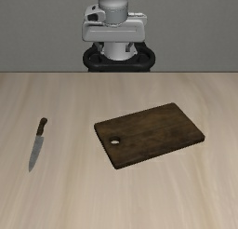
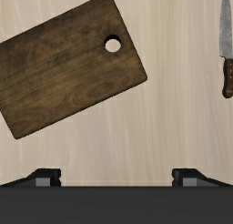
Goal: Pick up the knife and place it on the cutting board
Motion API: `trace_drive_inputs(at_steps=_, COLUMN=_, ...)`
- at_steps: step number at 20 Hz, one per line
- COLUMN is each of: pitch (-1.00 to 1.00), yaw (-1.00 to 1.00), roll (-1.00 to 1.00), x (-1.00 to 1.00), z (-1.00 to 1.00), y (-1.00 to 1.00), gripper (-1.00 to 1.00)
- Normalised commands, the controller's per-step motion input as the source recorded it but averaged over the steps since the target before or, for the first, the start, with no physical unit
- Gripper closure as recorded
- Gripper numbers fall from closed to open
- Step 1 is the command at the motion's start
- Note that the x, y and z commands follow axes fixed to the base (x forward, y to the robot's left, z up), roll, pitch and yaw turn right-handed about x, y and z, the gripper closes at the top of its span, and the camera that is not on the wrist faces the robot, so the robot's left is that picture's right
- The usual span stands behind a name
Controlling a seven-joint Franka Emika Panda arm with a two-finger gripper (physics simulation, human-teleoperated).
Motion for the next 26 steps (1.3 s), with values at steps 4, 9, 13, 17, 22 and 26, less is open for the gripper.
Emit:
trace_drive_inputs(at_steps=4, pitch=0.00, yaw=0.00, roll=0.00, x=0.00, z=0.00, y=-1.00, gripper=-1.00)
trace_drive_inputs(at_steps=9, pitch=0.00, yaw=0.00, roll=0.00, x=0.00, z=0.00, y=-1.00, gripper=-1.00)
trace_drive_inputs(at_steps=13, pitch=0.00, yaw=0.00, roll=0.00, x=0.00, z=0.00, y=-1.00, gripper=-1.00)
trace_drive_inputs(at_steps=17, pitch=0.00, yaw=0.00, roll=0.00, x=0.00, z=0.00, y=-1.00, gripper=-1.00)
trace_drive_inputs(at_steps=22, pitch=0.00, yaw=0.00, roll=0.00, x=0.40, z=0.00, y=-0.60, gripper=-1.00)
trace_drive_inputs(at_steps=26, pitch=0.00, yaw=0.00, roll=0.00, x=1.00, z=0.00, y=0.00, gripper=-1.00)
